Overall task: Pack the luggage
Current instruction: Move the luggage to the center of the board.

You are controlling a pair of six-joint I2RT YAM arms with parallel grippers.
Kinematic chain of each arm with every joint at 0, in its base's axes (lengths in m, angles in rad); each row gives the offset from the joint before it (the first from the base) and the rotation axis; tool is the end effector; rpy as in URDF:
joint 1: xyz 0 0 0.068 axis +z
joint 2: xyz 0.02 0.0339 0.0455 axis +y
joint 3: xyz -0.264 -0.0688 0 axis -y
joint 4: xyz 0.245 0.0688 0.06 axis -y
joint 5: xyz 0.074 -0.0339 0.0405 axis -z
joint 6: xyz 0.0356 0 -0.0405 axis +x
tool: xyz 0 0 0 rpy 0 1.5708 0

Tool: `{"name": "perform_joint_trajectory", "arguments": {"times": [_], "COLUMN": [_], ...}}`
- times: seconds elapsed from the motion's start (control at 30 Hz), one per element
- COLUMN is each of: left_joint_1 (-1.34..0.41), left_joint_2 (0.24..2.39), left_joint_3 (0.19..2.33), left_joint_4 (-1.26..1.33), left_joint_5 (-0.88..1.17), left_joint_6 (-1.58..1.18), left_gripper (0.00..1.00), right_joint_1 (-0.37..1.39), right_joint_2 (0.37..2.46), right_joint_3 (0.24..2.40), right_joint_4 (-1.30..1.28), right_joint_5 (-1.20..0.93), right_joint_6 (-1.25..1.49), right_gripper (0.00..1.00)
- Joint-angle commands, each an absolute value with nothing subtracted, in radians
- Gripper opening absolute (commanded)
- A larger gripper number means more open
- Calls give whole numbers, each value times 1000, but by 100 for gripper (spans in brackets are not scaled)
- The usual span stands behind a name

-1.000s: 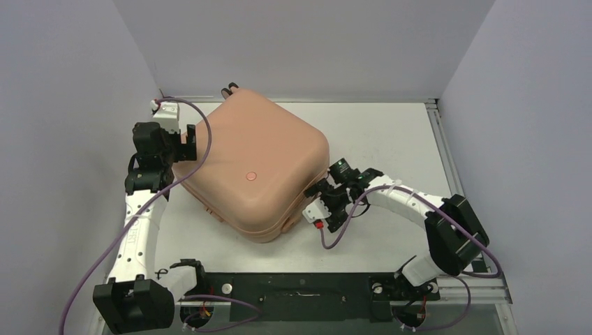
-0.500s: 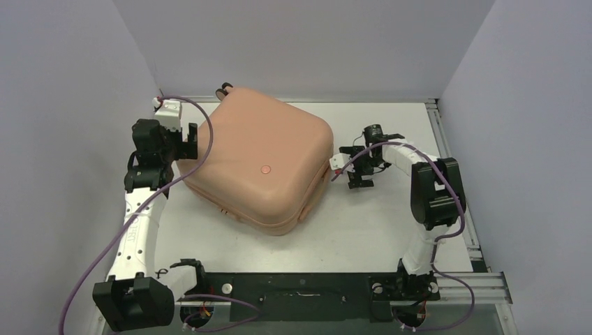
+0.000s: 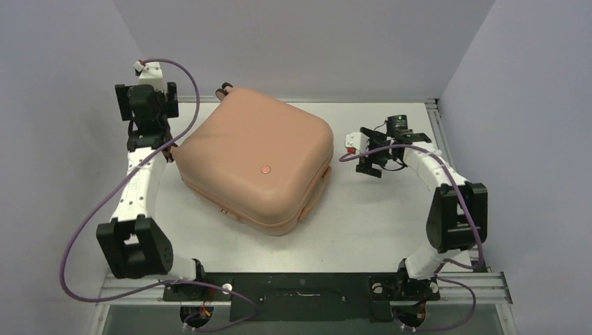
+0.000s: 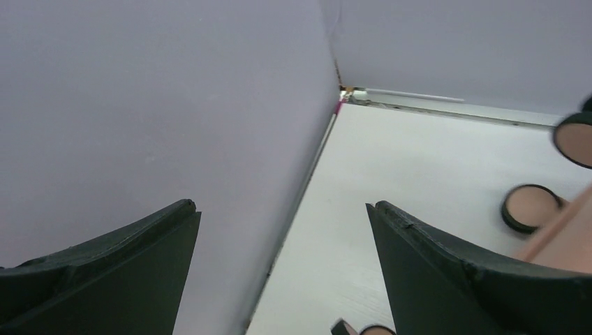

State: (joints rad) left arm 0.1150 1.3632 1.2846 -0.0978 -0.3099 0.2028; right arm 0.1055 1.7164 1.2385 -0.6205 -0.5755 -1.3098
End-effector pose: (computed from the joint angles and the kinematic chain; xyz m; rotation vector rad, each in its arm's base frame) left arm 0.3174 0.0476 0.3935 -0.1520 1.7588 0.5020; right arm 0.3467 0.0562 0.2228 -1.7077 1.7305 0.2609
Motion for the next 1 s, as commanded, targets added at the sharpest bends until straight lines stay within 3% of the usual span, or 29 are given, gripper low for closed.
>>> {"name": "perform_joint_trajectory", "arguments": {"times": [0.0, 0.3, 0.47, 0.6, 0.97], "left_joint_1": [132, 114, 68, -9, -199], "left_joint_2": [1544, 1806, 1692, 1573, 1452], "left_joint_3": [1345, 1356, 1190, 1068, 964], "left_joint_4": [76, 261, 242, 162, -159], "left_joint_5": [-489, -605, -503, -426, -340], "left_joint_6": [292, 504, 523, 534, 399], "left_gripper": [96, 96, 98, 100, 90], "right_joint_1": [103, 91, 92, 89, 42], "right_joint_2": [1488, 1236, 1192, 1229, 1226], "right_joint_3": [1192, 1160, 1166, 1150, 1173], "right_joint_4": [-558, -465, -509, -407, -430], "right_joint_5": [-660, -663, -756, -585, -362], "right_joint_6": [-1099, -732, -627, -374, -240], "right_gripper": [90, 90, 90, 90, 90]}}
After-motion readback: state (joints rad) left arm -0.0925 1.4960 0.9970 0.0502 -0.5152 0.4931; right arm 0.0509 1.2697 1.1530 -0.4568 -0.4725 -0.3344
